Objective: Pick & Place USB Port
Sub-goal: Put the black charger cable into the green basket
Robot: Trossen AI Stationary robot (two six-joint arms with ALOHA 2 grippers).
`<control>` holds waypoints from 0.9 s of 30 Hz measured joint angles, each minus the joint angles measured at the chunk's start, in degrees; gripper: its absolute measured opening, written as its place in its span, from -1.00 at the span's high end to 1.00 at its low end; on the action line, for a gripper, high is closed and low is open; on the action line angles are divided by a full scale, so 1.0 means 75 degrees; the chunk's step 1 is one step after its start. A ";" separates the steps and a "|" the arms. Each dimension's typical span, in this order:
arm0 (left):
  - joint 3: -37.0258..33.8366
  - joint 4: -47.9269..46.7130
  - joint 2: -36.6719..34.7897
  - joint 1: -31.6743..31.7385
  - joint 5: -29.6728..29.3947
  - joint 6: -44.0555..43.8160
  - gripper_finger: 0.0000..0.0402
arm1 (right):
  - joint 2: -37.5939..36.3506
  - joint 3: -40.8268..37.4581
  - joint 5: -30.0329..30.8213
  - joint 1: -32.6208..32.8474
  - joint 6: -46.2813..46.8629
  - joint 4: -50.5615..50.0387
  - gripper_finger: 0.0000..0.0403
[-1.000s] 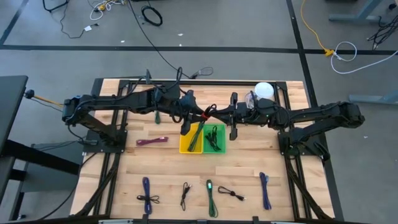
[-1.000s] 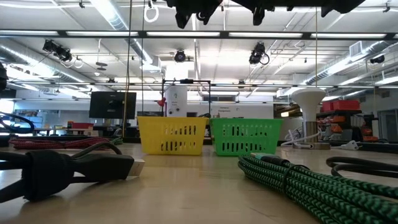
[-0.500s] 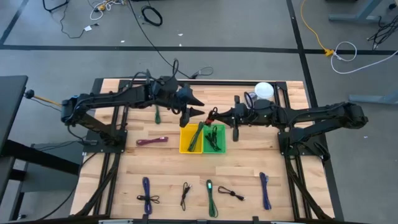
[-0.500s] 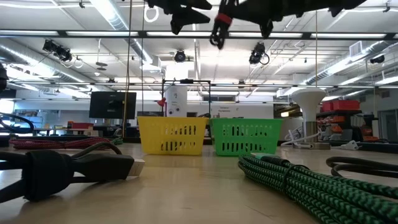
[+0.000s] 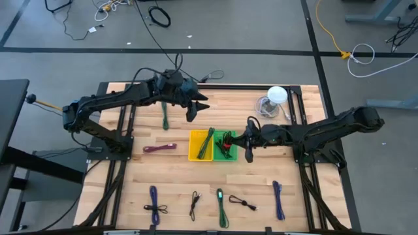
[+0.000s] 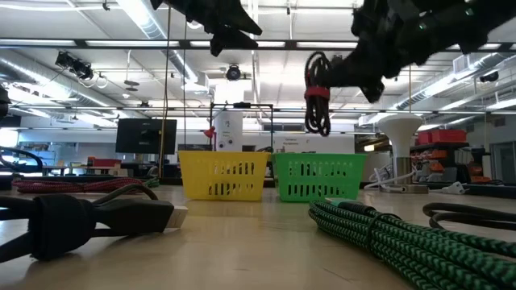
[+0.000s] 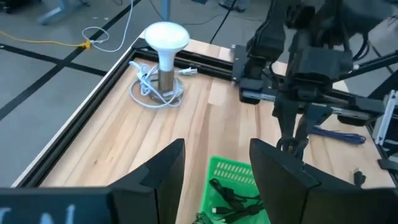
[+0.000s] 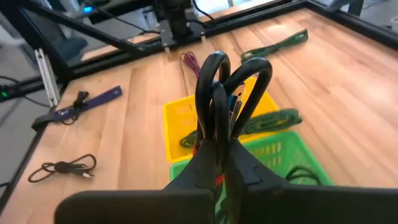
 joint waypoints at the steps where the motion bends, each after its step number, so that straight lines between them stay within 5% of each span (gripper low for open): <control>1: 0.0000 -0.0008 -0.0003 0.0001 -0.0003 0.0000 0.08 | -0.0002 -0.0197 0.0031 0.0000 0.0129 0.0278 0.98; 10: 0.0000 -0.0029 -0.0003 -0.0005 -0.0136 0.0039 0.08 | -0.0005 -0.1369 0.0236 0.0123 0.0984 0.1637 0.98; 27: 0.0000 -0.0019 -0.0003 -0.0005 -0.0181 0.0039 0.08 | 0.0428 -0.1438 0.0451 0.0466 0.1100 0.1842 0.96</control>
